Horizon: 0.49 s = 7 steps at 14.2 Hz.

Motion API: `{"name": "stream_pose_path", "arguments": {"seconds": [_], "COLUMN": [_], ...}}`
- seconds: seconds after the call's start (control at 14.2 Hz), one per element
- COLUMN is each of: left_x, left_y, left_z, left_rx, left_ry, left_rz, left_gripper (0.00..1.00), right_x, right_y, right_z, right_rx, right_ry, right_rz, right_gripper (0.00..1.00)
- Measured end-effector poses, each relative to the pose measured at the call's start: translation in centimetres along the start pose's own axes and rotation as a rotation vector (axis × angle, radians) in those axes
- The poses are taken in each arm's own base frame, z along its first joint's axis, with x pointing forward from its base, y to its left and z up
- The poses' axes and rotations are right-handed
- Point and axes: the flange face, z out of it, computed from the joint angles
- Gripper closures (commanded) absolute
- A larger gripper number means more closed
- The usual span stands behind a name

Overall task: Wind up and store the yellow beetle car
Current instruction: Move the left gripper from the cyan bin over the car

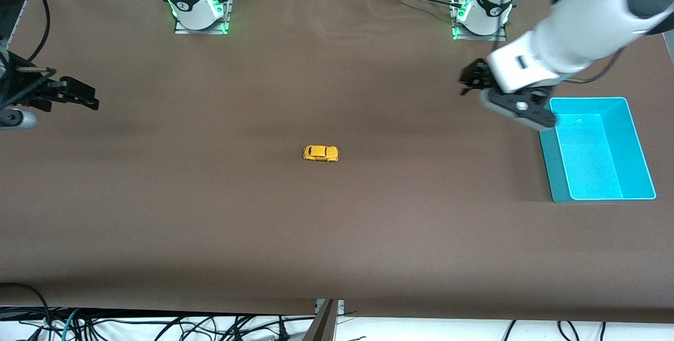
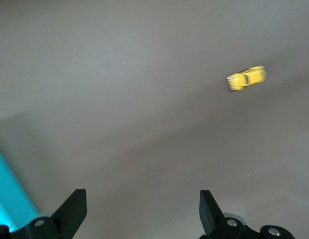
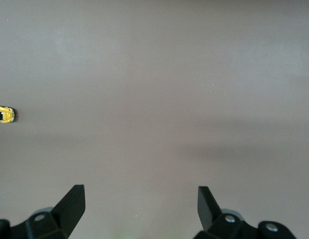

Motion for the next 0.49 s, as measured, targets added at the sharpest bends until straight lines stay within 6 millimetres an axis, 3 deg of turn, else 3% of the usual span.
{"name": "stream_pose_path", "arguments": {"seconds": [0.14,0.28,0.49], "left_x": [2.2,3.9,5.9], "left_y": [6.5,13.5,20.7], "left_z": [3.0,7.5,16.6], "left_rx": [-0.007,-0.013,0.055], "left_ry": [0.044,0.079,0.127], "left_rz": [0.110,0.225,0.387], "left_gripper": [0.00,0.00,0.00], "right_x": [-0.2,-0.2,-0.2], "right_y": [0.0,-0.1,-0.1], "right_z": [0.0,0.7,1.2], "right_rx": [0.000,0.001,0.001], "right_ry": [0.001,-0.015,-0.025], "right_rz": [0.000,0.000,0.043], "right_gripper": [0.00,0.00,0.00]}}
